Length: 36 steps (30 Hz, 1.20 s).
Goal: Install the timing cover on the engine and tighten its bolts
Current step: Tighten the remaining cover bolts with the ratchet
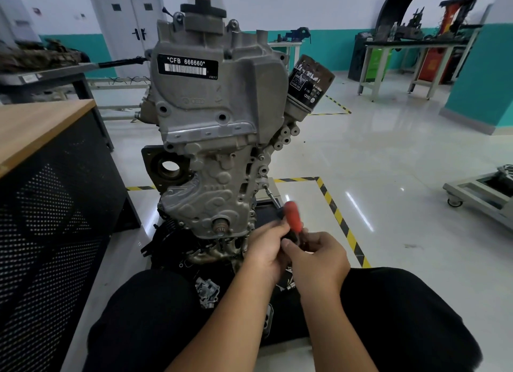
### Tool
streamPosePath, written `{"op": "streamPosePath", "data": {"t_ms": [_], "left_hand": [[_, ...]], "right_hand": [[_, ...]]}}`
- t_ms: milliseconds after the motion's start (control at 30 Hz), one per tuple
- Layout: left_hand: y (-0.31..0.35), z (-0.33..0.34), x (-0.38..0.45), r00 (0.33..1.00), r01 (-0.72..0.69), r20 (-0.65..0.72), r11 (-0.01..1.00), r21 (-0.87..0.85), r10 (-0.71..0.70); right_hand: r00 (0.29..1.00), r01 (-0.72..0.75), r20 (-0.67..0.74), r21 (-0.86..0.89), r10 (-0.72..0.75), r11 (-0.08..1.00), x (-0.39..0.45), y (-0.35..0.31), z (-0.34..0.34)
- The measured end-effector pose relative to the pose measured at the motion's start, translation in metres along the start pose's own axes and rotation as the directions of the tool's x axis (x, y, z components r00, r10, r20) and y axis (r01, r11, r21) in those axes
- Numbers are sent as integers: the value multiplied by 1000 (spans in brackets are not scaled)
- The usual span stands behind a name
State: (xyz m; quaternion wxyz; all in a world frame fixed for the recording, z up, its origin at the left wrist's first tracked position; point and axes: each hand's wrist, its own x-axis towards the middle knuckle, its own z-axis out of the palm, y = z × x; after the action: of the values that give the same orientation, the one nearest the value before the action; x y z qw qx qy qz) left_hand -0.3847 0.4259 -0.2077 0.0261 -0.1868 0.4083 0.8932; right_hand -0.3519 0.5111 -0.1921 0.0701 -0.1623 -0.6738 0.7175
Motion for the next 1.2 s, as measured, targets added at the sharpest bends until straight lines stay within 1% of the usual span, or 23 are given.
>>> {"op": "streamPosePath", "data": {"t_ms": [67, 133, 167, 200, 267, 333, 400, 433, 500, 533, 600, 667, 700, 733, 767, 833, 867, 933, 1033, 1067, 1133, 1167, 1200], "left_hand": [[1, 0, -2, 1000, 16, -11, 1000, -10, -16], [1, 1, -4, 998, 66, -8, 998, -11, -66], [0, 2, -4, 996, 86, -9, 996, -4, -86], [0, 2, -5, 996, 90, -17, 996, 0, -90], [0, 1, -4, 997, 63, -34, 998, -10, -63], [2, 1, -5, 998, 47, -33, 999, -17, -48], [4, 1, -4, 997, 73, -21, 996, -51, -74], [6, 1, -4, 995, 103, 0, 991, -82, -104], [9, 0, -4, 991, 129, 28, 986, -105, -127], [9, -1, -1, 993, 118, 26, 989, -90, -116], [7, -1, 1, 997, 79, 0, 997, -25, -79], [4, 0, 1, 999, 29, -30, 998, 64, -27], [4, 0, 1, 999, 17, -33, 997, 81, -14], [4, -1, 0, 999, 19, -28, 997, 80, -16], [4, -3, -2, 999, 31, -22, 996, 82, -29], [5, -4, -4, 998, 58, -14, 995, 75, -57], [5, -2, -6, 998, 59, -12, 997, 49, -58], [4, 3, -6, 999, 26, -27, 999, 27, -25], [4, 5, -6, 999, -10, -32, 994, 111, 13], [5, 3, -6, 1000, -11, -27, 989, 150, 16], [10, -2, -7, 1000, 23, 11, 991, 132, -25], [11, -3, -7, 998, 38, 49, 993, 115, -44], [11, -3, -6, 996, 32, 78, 993, 113, -41]], "right_hand": [[1000, -27, -3, 47, 27, 999, 0, 0, -1], [967, -253, 69, 257, 243, 933, 2, -5, -2], [945, -327, 108, 307, 308, 894, 3, -7, -4], [945, -327, 116, 292, 306, 899, 4, -7, -4], [986, -163, 62, 116, 157, 980, 6, -4, -4], [997, -70, 22, 119, 67, 990, 5, -2, 0], [999, -13, 40, 115, 8, 993, 3, 2, 1], [997, -46, 60, 131, 39, 990, 2, 1, 1], [967, -228, 173, 277, 184, 934, 2, -2, -1], [958, -256, 203, 296, 202, 920, 3, -2, -2], [973, -221, 117, 264, 197, 939, 9, 1, -1], [975, -214, 112, 244, 192, 946, 4, 5, 5], [985, -175, 46, 216, 169, 961, 1, 8, 6], [984, -177, 35, 187, 174, 966, 0, 8, 6], [969, -241, 105, 245, 222, 939, -2, 6, 5], [896, -436, 282, 407, 344, 803, -2, 3, 3], [898, -430, 285, 416, 335, 801, 0, 3, 3], [936, -347, 129, 476, 326, 808, 7, 5, 7], [956, -288, 115, 511, 268, 810, 3, 3, 9], [947, -322, 170, 504, 274, 801, 2, 2, 8], [864, -503, 380, 604, 331, 619, 1, -7, 4], [856, -515, 395, 585, 335, 627, 4, -8, 2], [893, -438, 341, 507, 294, 742, 7, -9, 1]]}}
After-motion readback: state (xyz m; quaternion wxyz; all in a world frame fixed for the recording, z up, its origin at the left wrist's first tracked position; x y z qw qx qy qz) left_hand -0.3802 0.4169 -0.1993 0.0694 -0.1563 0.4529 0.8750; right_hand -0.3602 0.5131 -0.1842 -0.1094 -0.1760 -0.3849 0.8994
